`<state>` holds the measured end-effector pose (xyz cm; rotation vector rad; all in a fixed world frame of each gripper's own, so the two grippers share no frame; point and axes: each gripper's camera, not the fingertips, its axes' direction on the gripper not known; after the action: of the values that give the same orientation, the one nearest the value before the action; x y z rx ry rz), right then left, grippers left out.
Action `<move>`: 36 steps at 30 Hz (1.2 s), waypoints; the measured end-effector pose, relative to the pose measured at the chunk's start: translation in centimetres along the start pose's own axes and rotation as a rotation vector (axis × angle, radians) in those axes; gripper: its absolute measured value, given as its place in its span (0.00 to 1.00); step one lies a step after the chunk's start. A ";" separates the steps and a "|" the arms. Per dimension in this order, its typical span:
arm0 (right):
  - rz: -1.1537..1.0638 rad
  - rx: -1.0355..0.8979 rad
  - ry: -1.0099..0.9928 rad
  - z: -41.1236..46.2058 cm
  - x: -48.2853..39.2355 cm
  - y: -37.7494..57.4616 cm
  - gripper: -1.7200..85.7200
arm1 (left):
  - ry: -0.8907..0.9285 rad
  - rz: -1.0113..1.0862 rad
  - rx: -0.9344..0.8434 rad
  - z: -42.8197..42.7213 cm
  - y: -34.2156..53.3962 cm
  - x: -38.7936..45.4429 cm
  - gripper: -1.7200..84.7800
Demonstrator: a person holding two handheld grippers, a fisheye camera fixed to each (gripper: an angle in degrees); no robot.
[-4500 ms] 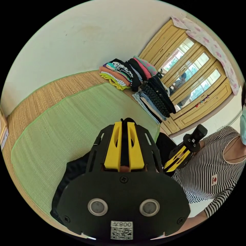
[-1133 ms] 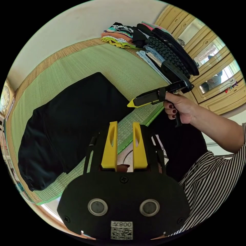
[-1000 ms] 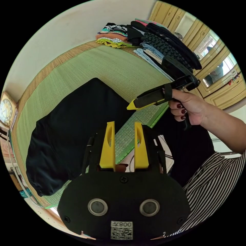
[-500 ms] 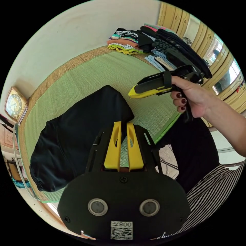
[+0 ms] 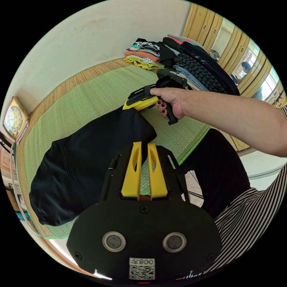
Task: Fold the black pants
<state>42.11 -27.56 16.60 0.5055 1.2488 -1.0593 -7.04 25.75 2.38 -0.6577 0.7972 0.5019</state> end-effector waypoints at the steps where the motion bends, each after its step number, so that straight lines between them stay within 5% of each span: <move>1: -0.007 0.000 -0.001 -0.1 -0.3 0.0 0.08 | 0.009 -0.001 -0.003 -0.1 0.4 -0.4 0.05; 12: -0.089 0.067 0.171 -4.8 -7.0 2.4 0.05 | 0.107 0.034 0.046 -2.3 4.5 -3.1 0.05; 22: -0.205 0.147 -0.019 -4.8 -18.4 5.1 0.06 | 0.177 -0.127 0.246 -10.0 13.9 -12.7 0.05; 36: -0.500 -0.085 -0.041 13.7 -44.2 2.7 0.05 | 0.205 -0.611 0.565 -19.3 34.8 -34.5 0.05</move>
<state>53.35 -21.14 61.13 0.1009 1.4137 -1.4165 -59.23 30.69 7.28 -0.3919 0.8313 -0.3473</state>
